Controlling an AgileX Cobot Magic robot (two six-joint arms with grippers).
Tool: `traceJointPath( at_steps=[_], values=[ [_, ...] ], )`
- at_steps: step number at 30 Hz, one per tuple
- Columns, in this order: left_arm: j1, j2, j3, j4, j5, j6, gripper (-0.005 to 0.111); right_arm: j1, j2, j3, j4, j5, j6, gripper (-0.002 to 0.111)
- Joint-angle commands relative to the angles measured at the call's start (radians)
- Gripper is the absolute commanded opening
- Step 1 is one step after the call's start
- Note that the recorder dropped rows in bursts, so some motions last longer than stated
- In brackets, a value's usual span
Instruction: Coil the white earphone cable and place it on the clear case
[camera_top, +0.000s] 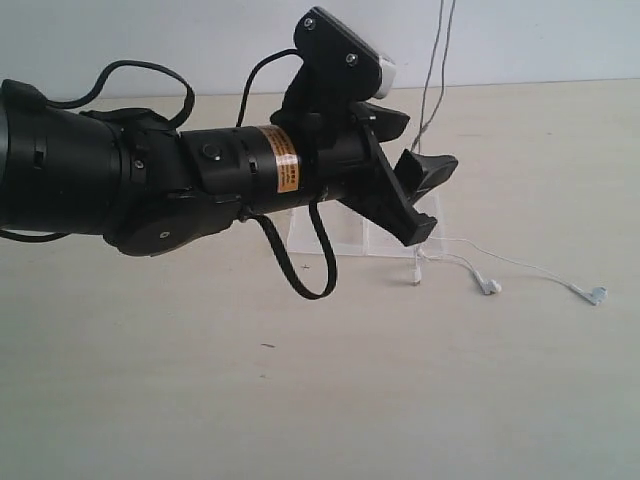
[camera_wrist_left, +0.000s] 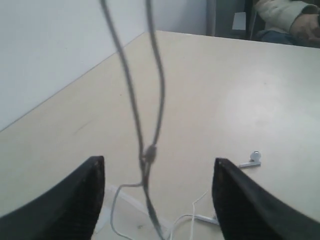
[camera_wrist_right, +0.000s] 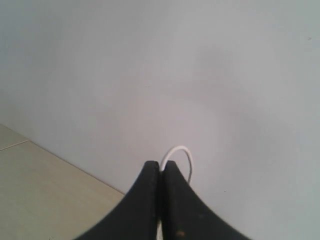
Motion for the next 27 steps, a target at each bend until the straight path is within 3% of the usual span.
traceJointPath(
  at_steps=[1, 6, 14, 27],
  values=[
    [-0.005, 0.0, -0.007, -0.067, -0.013, 0.04, 0.061, -0.001, -0.007, 0.0, -0.005, 0.001, -0.004, 0.0],
    [-0.005, 0.007, -0.007, -0.067, -0.016, 0.044, 0.061, -0.001, -0.007, 0.0, -0.005, 0.005, -0.004, 0.0],
    [-0.005, 0.118, -0.013, -0.071, -0.134, 0.055, 0.061, -0.001, -0.007, 0.0, -0.005, 0.008, -0.006, 0.0],
    [-0.005, 0.157, -0.071, -0.086, -0.142, 0.063, 0.061, -0.001, -0.007, 0.0, -0.005, 0.014, -0.006, 0.0]
  ],
)
